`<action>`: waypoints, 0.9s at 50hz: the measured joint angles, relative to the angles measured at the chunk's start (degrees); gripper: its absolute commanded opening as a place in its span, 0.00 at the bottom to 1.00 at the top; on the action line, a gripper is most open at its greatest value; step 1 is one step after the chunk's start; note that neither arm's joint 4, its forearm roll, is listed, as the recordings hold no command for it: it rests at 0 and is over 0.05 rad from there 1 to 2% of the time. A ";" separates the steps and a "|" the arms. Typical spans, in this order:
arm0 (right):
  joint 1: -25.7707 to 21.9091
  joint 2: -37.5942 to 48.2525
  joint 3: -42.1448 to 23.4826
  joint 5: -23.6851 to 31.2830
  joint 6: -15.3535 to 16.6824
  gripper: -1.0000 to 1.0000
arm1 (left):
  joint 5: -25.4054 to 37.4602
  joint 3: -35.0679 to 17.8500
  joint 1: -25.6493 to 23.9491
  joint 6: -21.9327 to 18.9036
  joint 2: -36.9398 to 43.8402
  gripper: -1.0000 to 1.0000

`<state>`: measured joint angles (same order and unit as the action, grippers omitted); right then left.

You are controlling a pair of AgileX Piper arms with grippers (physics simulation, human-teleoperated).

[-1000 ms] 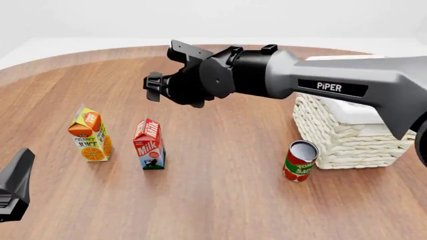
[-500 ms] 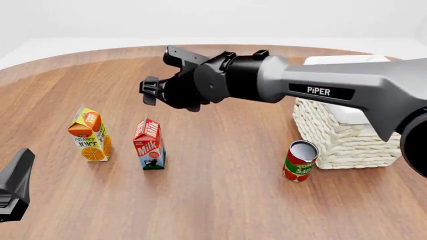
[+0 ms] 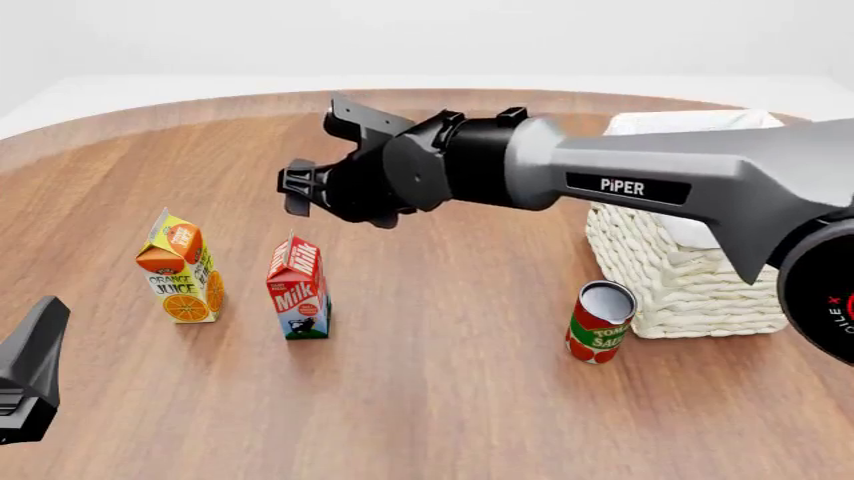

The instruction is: Pick the milk and place it in the basket.

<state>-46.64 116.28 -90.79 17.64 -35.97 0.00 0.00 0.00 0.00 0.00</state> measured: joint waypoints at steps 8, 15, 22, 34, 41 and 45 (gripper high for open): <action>0.01 0.36 -0.12 -0.08 0.08 1.00 | 0.00 0.00 0.00 0.00 0.00 1.00; 0.01 0.63 -0.23 -0.12 0.12 1.00 | 0.00 0.00 0.00 0.00 0.00 1.00; -0.06 0.97 -0.22 -0.26 0.08 1.00 | 0.00 0.00 0.00 0.00 0.00 1.00; -0.29 1.96 -0.61 -0.50 -0.09 1.00 | 0.00 0.00 0.00 0.00 0.00 1.00; -0.33 2.50 -0.82 -0.63 -0.05 1.00 | 0.00 0.00 0.00 0.00 0.00 1.00; -0.42 2.77 -0.93 -0.68 -0.06 1.00 | 0.00 0.00 0.00 0.00 0.00 1.00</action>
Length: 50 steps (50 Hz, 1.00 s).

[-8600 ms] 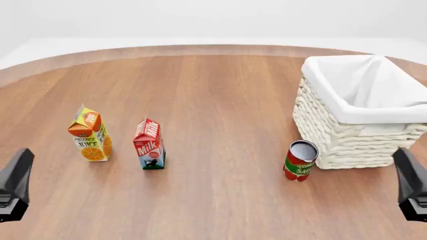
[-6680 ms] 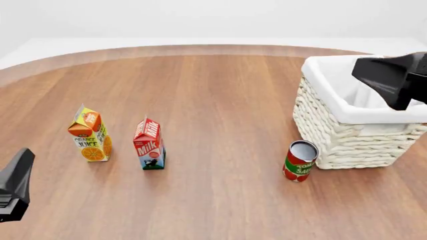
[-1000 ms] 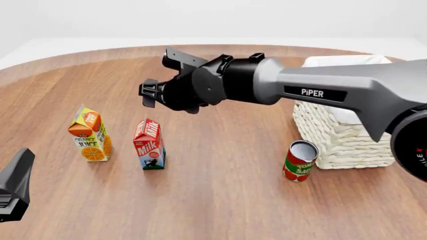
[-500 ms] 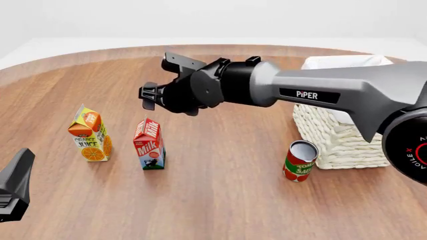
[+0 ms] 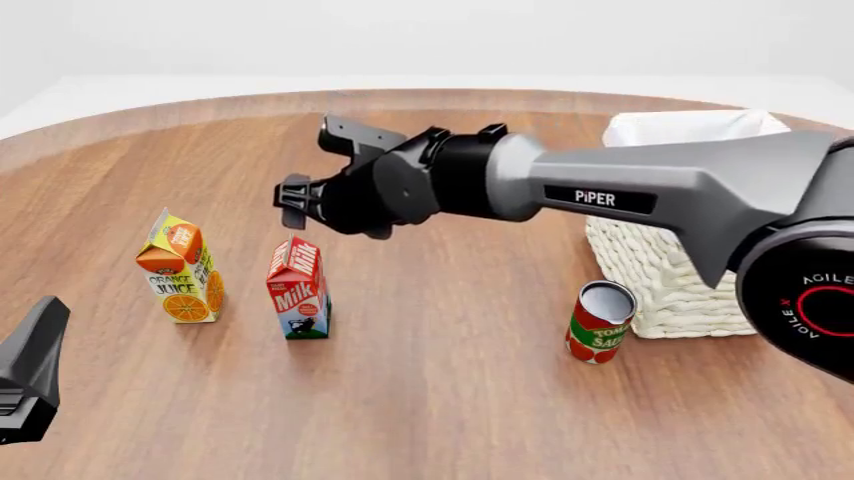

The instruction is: Pick the milk and place it in the basket.

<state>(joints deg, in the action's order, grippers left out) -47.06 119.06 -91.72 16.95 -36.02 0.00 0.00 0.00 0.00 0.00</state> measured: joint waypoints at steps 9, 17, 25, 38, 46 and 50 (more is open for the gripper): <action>-0.21 0.68 -0.42 -0.10 -0.03 1.00 | 0.00 0.00 0.00 0.00 0.00 1.00; -0.65 1.42 -0.64 -0.27 -0.13 1.00 | 0.00 0.00 0.00 0.00 0.00 1.00; -1.12 2.15 -0.88 -0.43 -0.38 1.00 | 0.00 0.00 0.00 0.00 0.00 1.00; -1.94 3.31 -0.76 -0.95 -0.82 1.00 | 0.00 0.00 0.00 0.00 0.00 1.00; -2.32 3.80 -0.67 -1.21 -0.98 1.00 | 0.00 0.00 0.00 0.00 0.00 1.00; -2.46 4.08 -0.65 -1.36 -1.04 1.00 | 0.00 0.00 0.00 0.00 0.00 1.00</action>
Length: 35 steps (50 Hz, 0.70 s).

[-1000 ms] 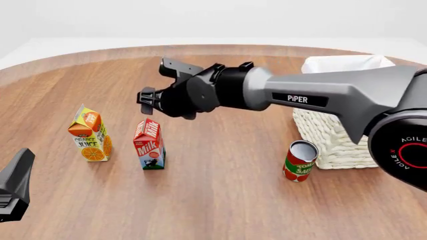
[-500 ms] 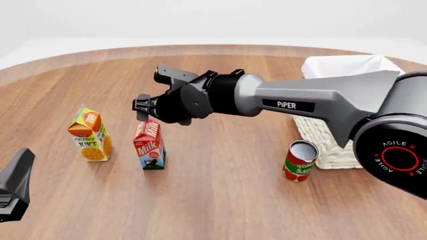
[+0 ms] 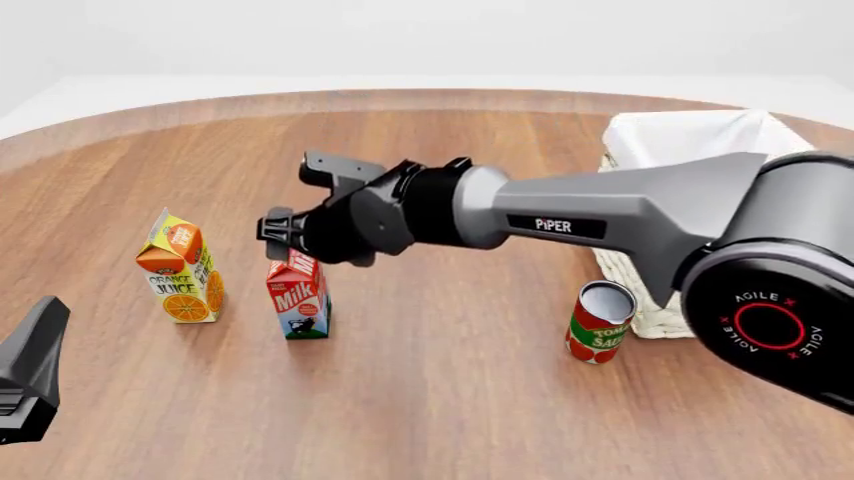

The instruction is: Pick the milk and place it in the basket.

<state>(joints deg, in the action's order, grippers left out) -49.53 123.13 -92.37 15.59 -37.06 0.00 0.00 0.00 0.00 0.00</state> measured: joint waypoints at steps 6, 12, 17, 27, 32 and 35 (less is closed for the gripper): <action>-0.16 0.36 -0.06 -0.13 -0.07 1.00 | 0.00 0.00 0.00 0.00 0.00 1.00; -0.20 0.63 -0.12 -0.24 -0.12 1.00 | 0.00 0.00 0.00 0.00 0.00 1.00; -0.20 0.83 -0.15 -0.34 -0.16 1.00 | 0.00 0.00 0.00 0.00 0.00 1.00; -0.17 1.25 -0.23 -0.55 -0.28 1.00 | 0.00 0.00 0.00 0.00 0.00 1.00; -0.17 1.51 -0.29 -0.68 -0.38 1.00 | 0.00 0.00 0.00 0.00 0.00 1.00; -0.16 1.69 -0.30 -0.78 -0.45 1.00 | 0.00 0.00 0.00 0.00 0.00 1.00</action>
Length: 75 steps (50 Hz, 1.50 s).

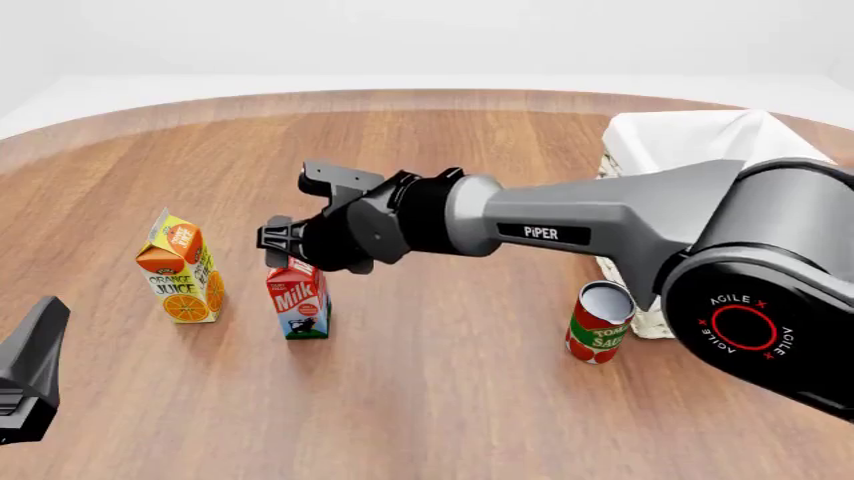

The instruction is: Pick the milk and place it in the basket.

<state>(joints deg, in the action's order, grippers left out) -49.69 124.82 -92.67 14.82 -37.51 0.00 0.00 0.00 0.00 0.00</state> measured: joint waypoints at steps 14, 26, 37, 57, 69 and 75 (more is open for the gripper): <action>0.02 0.55 -0.31 -0.03 -0.21 1.00 | 0.00 0.00 0.00 0.00 0.00 1.00; 0.00 1.05 -0.69 0.01 -0.52 1.00 | 0.00 0.00 0.00 0.00 0.00 1.00; 0.13 0.81 -0.90 -0.19 0.07 0.00 | 0.00 0.00 0.00 0.00 0.00 1.00; 0.47 -0.18 0.70 -0.76 1.28 0.00 | 0.00 0.00 0.00 0.00 0.00 1.00; 0.83 -1.40 1.58 -0.93 1.61 0.00 | 0.00 0.00 0.00 0.00 0.00 1.00; 0.97 -2.09 1.97 -1.01 1.79 0.00 | 0.00 0.00 0.00 0.00 0.00 1.00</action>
<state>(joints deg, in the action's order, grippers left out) -48.72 122.73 -90.70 13.81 -35.72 0.00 0.00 0.00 0.00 0.00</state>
